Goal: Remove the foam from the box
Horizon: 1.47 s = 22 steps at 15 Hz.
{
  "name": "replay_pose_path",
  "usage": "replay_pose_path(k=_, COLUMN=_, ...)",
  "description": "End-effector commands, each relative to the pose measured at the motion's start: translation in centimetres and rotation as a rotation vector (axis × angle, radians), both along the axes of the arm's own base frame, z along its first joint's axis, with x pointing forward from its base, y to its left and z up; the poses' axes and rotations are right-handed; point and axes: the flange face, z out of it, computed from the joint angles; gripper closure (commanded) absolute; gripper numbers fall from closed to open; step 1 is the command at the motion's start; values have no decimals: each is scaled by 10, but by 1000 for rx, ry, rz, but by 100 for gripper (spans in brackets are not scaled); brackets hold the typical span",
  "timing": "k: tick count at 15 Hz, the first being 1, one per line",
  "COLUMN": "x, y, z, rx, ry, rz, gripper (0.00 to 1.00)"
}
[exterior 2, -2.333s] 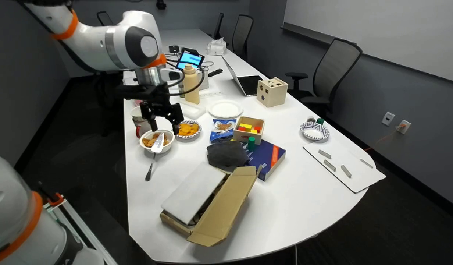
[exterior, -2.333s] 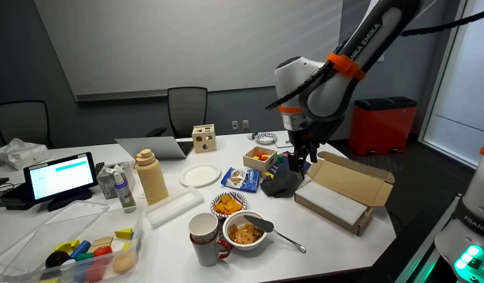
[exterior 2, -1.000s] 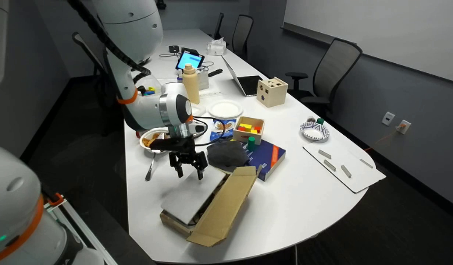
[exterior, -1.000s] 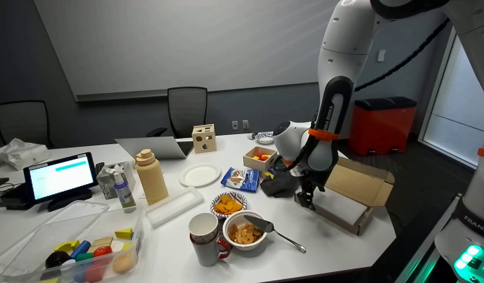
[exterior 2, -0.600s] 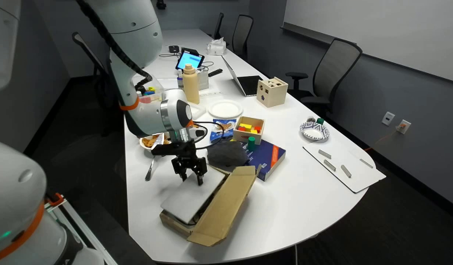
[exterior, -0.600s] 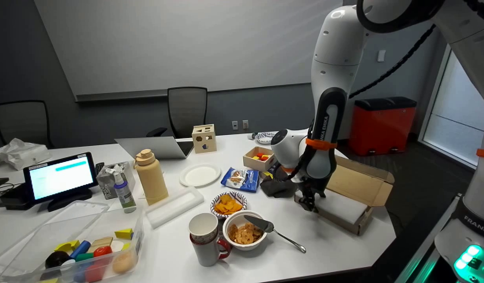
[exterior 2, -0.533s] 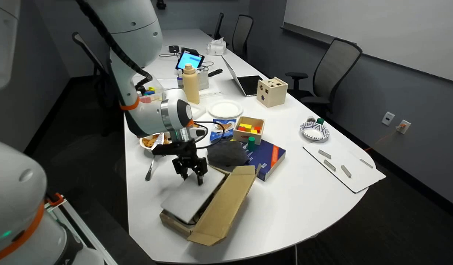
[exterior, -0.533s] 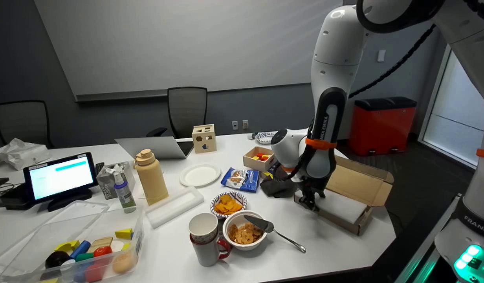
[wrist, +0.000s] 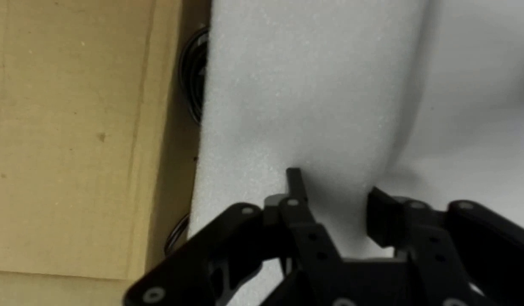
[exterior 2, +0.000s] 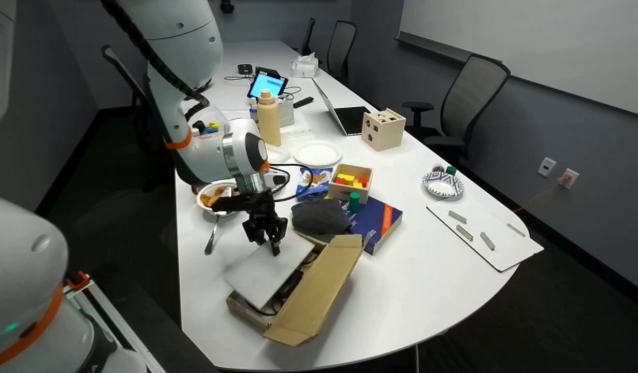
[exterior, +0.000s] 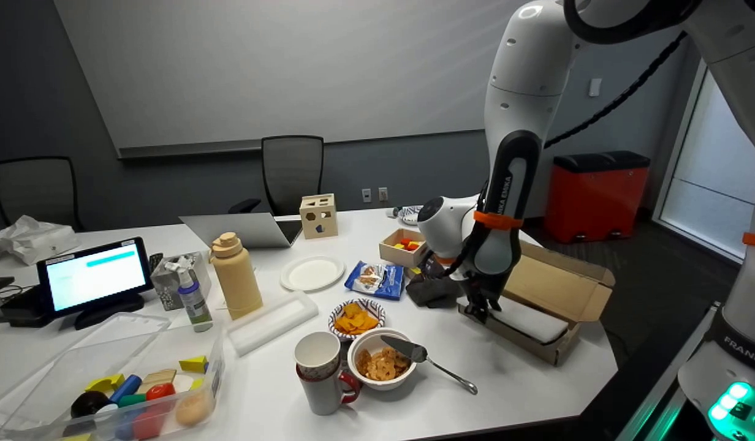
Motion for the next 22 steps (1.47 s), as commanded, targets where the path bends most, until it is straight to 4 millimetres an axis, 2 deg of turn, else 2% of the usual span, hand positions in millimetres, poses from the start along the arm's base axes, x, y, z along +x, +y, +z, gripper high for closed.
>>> replay_pose_path(k=1, x=2, y=1, z=22, rx=-28, ry=-3, rz=0, gripper=100)
replay_pose_path(k=3, x=3, y=1, z=38, rx=-28, ry=-9, rz=-1, gripper=96)
replay_pose_path(k=5, x=6, y=3, z=51, rx=-40, ry=-25, rz=2, gripper=99)
replay_pose_path(k=12, x=11, y=20, z=101, rx=-88, ry=-55, rz=40, gripper=97)
replay_pose_path(k=16, x=16, y=43, z=125, rx=-47, ry=-109, rz=50, gripper=97)
replay_pose_path(k=18, x=20, y=59, z=129, rx=-11, ry=-149, rz=52, gripper=97)
replay_pose_path(k=22, x=28, y=94, z=119, rx=42, ry=-211, rz=68, gripper=97)
